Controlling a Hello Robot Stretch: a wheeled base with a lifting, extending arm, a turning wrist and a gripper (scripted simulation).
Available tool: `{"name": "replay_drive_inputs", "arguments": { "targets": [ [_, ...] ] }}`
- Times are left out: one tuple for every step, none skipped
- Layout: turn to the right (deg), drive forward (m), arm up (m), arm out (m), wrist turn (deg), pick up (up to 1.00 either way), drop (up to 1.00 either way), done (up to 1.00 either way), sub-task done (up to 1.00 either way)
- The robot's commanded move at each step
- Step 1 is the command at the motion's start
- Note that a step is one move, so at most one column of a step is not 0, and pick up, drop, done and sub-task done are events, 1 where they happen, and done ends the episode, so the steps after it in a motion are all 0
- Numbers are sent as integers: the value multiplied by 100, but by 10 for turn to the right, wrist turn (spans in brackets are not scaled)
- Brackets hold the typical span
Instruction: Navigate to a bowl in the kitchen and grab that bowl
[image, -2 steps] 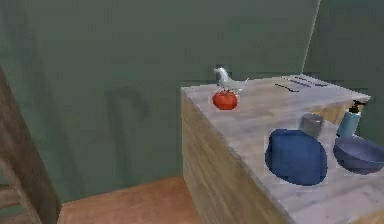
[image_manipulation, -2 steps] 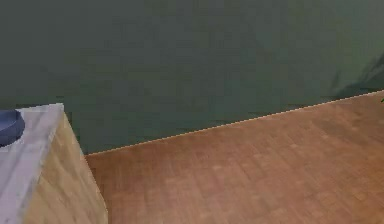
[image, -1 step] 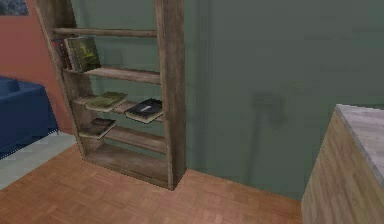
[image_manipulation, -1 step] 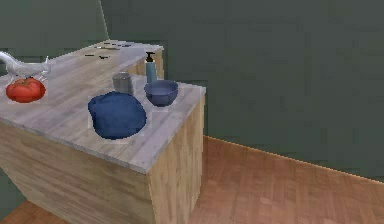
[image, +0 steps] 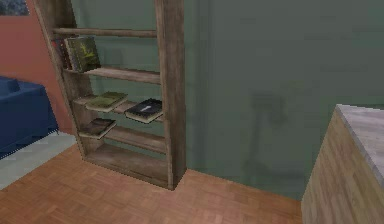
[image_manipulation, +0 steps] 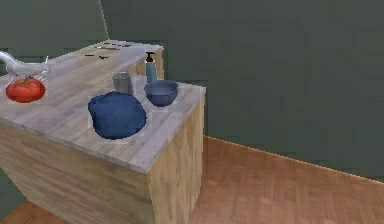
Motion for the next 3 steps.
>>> {"name": "replay_drive_inputs", "arguments": {
  "targets": [
    [0,0,38,0,0,0,0,0,0],
    [0,0,0,50,0,0,0,0,0],
    [0,0,0,0,450,0,0,0,0]
  ]
}}
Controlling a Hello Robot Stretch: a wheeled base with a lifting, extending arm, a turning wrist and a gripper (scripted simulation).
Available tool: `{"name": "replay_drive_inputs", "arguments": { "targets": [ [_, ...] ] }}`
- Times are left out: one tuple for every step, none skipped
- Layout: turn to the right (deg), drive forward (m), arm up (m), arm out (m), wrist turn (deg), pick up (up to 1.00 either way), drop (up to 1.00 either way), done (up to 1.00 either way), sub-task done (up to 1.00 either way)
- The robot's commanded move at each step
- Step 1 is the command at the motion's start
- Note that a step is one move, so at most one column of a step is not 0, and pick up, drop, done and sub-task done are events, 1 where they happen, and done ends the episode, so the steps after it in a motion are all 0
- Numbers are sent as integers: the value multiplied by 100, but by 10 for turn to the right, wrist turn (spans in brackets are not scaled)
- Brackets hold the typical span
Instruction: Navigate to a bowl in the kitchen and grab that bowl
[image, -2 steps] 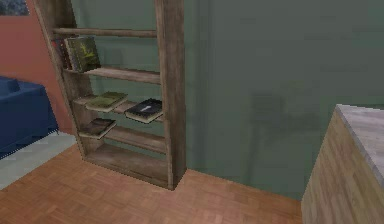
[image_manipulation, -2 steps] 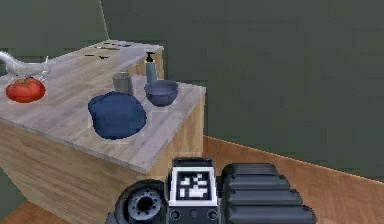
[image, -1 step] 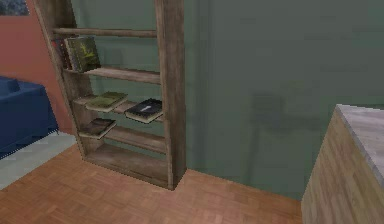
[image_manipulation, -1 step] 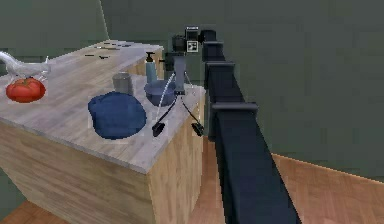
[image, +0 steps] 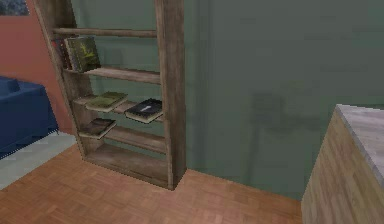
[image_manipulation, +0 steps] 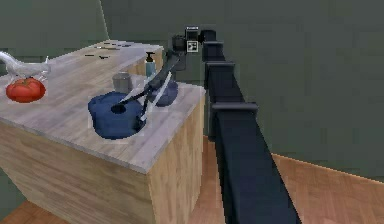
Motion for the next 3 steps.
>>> {"name": "replay_drive_inputs", "arguments": {
  "targets": [
    [0,0,0,0,450,0,0,0,0],
    [0,0,0,0,450,0,0,0,0],
    [0,0,0,0,90,0,0,0,0]
  ]
}}
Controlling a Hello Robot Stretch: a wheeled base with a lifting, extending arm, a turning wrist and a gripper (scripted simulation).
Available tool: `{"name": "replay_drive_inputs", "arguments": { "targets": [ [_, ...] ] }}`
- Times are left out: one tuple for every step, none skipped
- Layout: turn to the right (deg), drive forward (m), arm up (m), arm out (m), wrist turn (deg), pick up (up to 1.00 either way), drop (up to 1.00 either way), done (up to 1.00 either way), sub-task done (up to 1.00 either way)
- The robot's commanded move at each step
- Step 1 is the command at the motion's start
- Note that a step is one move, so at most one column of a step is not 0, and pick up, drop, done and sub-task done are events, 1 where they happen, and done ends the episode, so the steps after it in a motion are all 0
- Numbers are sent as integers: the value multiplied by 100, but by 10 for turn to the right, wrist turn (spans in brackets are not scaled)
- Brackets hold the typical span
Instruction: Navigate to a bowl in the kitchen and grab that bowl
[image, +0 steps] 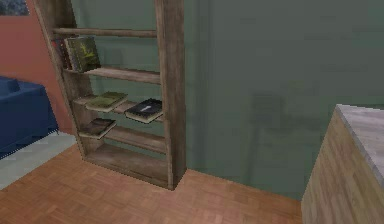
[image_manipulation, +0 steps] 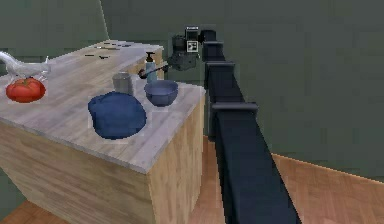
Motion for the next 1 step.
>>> {"name": "replay_drive_inputs", "arguments": {
  "targets": [
    [0,0,-10,0,0,0,0,0,0]
  ]
}}
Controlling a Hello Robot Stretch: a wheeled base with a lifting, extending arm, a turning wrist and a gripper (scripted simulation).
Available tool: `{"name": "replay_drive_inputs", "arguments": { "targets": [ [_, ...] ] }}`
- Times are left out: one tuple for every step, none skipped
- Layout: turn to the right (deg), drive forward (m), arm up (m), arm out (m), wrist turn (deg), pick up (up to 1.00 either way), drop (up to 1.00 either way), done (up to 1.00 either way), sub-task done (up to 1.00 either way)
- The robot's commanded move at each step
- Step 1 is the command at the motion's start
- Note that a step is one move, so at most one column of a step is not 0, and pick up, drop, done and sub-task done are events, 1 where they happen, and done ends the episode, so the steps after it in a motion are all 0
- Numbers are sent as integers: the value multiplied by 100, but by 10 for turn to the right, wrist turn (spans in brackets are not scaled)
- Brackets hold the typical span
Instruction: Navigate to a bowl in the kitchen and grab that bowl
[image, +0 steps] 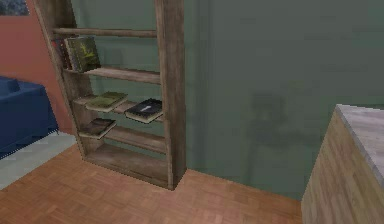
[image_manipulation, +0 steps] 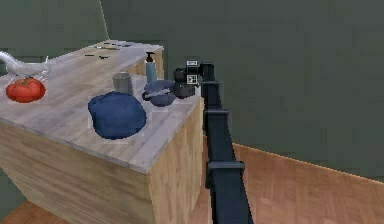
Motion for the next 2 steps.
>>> {"name": "replay_drive_inputs", "arguments": {
  "targets": [
    [0,0,0,0,0,100,0,0,0],
    [0,0,10,0,0,0,0,0,0]
  ]
}}
